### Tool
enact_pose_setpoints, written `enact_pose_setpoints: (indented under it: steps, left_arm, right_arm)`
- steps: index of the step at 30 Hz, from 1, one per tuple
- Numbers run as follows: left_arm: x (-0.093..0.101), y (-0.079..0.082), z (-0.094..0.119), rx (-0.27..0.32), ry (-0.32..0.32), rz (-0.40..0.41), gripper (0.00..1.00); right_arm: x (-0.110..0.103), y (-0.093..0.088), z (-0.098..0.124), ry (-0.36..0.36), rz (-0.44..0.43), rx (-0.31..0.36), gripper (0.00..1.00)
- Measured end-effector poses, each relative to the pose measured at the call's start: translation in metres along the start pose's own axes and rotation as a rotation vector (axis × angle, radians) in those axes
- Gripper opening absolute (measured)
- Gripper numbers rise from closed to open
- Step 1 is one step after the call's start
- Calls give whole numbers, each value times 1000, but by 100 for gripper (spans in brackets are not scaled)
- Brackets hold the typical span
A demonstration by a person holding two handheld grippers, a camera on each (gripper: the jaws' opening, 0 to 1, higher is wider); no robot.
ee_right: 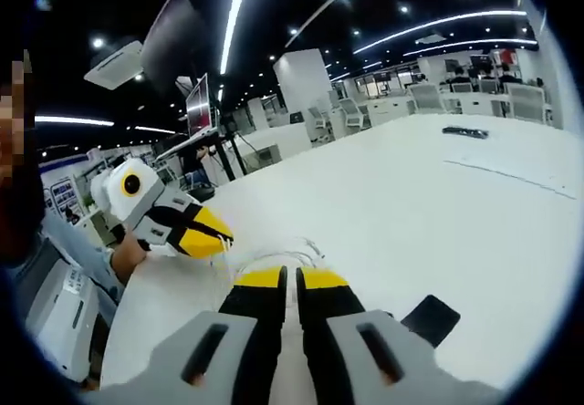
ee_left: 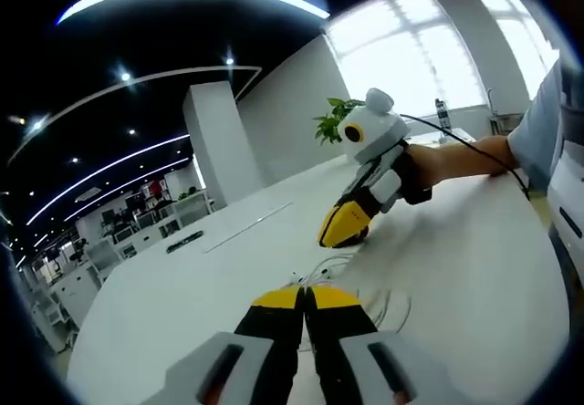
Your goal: Peel open the Velcro strap on the desktop, arrange the wired earphones neatly onto it, and close the Velcro strap to secure them.
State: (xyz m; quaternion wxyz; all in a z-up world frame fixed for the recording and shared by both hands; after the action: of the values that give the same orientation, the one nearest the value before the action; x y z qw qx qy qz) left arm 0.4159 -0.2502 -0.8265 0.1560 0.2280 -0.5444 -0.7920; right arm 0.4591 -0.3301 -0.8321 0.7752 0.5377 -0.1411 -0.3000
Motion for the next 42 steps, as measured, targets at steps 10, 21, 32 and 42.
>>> enact_pose_setpoints:
  steps: [10,21,32,42]
  left_arm:
    - [5,1,-1,-6,-16,-21,6]
    - [7,4,1,11,-20,-15,6]
    - [5,6,4,27,-16,6,6]
    - [3,7,4,32,-14,11,6]
  right_arm:
    - [-3,-2,-21,-6,108,-30,7]
    - [0,-1,-31,13,128,-67,7]
    - [10,10,-30,12,106,-62,5]
    - [15,21,-23,88,-79,-79,3]
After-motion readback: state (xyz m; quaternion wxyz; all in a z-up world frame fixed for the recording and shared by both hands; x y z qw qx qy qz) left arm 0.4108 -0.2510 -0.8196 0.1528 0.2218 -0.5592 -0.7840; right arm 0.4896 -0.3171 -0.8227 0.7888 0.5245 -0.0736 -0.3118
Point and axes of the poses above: the point that each gripper's makers call its tool centre point, and the gripper's own axes: z roughly backward along the fingers, x roughly to its right, y roughly out of its top, the point moved 1 cm from there along z, roughly backward along the fingers, and after that the axes turned 14 degrees about -y, right-handed, at the moved point
